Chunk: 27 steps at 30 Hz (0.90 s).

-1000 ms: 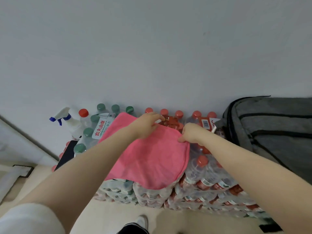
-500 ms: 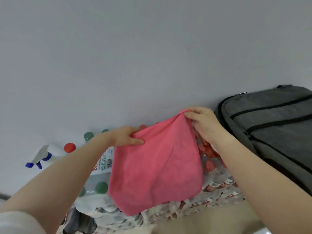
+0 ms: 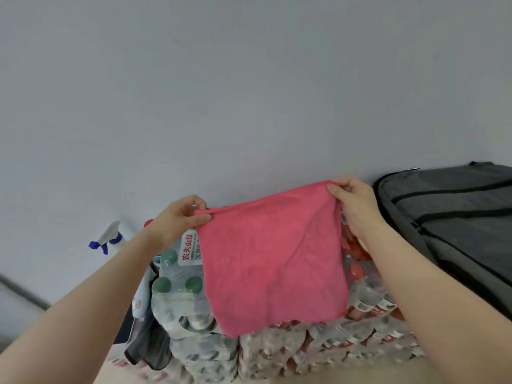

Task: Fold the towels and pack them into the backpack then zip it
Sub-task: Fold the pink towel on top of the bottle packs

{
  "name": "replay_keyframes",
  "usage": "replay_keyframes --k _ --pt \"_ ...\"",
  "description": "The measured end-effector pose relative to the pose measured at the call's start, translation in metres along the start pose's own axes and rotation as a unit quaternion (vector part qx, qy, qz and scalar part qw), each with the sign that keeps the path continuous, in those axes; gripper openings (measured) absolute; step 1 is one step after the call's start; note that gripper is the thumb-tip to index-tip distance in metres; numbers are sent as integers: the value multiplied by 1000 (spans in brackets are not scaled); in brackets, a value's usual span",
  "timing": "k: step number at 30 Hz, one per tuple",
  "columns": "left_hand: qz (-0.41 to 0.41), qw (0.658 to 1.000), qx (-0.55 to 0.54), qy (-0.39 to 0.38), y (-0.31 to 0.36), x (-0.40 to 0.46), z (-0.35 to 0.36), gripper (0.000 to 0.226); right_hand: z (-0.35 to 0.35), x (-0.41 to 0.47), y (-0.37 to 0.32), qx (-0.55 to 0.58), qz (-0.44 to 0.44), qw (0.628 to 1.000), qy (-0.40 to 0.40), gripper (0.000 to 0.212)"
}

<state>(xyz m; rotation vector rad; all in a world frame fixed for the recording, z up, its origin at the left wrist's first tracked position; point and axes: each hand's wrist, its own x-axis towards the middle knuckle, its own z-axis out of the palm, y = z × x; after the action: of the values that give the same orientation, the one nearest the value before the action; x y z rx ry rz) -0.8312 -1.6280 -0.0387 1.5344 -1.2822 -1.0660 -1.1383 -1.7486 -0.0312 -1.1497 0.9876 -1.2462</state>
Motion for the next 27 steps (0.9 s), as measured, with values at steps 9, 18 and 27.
replay_keyframes --k 9,18,27 --pt "27 988 -68 139 4 -80 34 20 -45 -69 -10 2 -15 998 -62 33" --pt "106 957 22 270 22 -133 55 11 -64 -115 -17 127 34 986 -101 16" --pt "81 938 173 288 -2 -77 23 16 -29 -49 7 -193 -1 976 -98 26"
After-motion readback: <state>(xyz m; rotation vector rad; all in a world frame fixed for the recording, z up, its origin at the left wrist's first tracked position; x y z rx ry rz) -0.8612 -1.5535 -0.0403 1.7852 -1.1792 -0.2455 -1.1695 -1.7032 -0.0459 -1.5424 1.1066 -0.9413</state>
